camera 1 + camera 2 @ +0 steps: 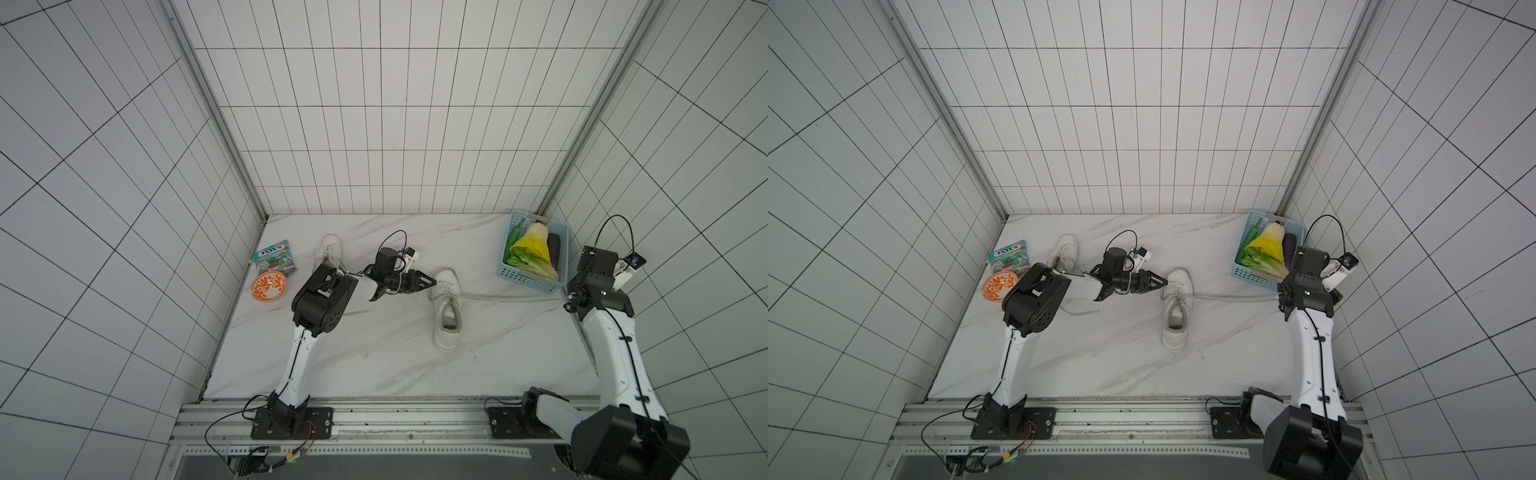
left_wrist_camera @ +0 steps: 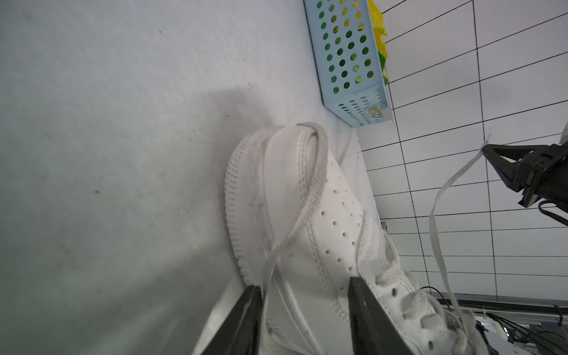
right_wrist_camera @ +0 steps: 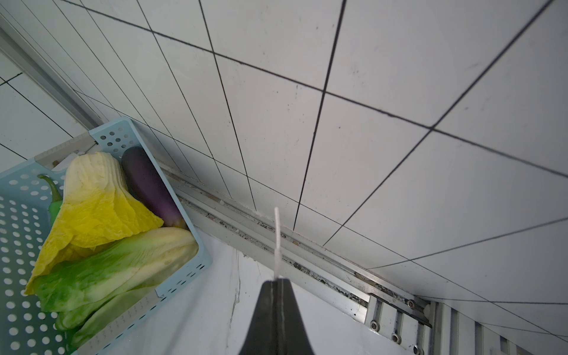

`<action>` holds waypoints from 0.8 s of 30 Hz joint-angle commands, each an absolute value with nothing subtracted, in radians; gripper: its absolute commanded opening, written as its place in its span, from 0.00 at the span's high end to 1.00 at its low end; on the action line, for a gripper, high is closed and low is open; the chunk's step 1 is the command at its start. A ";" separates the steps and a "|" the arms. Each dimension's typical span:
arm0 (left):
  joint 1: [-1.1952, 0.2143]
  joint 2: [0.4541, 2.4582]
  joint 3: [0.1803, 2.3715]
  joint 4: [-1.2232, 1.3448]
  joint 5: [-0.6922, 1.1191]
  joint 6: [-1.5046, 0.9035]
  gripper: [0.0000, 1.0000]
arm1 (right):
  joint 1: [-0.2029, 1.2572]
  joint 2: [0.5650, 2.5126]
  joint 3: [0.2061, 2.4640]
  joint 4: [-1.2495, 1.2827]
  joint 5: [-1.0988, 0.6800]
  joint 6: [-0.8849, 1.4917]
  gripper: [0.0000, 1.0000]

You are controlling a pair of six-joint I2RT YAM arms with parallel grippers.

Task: Tie the shoes
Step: Tie the shoelace on the shoe.

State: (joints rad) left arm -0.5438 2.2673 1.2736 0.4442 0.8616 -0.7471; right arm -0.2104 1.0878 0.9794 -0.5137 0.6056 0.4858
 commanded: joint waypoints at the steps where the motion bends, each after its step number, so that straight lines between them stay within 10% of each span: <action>1: -0.530 2.313 1.290 0.584 0.880 -0.876 0.56 | -0.219 1.069 0.997 -0.515 0.599 0.489 1.00; 15: -0.554 2.361 1.345 0.497 0.892 -0.843 0.65 | -0.219 1.062 0.999 -0.519 0.597 0.489 1.00; 24: -0.550 2.308 1.309 0.521 0.864 -0.805 0.94 | -0.219 1.056 1.001 -0.517 0.567 0.490 1.00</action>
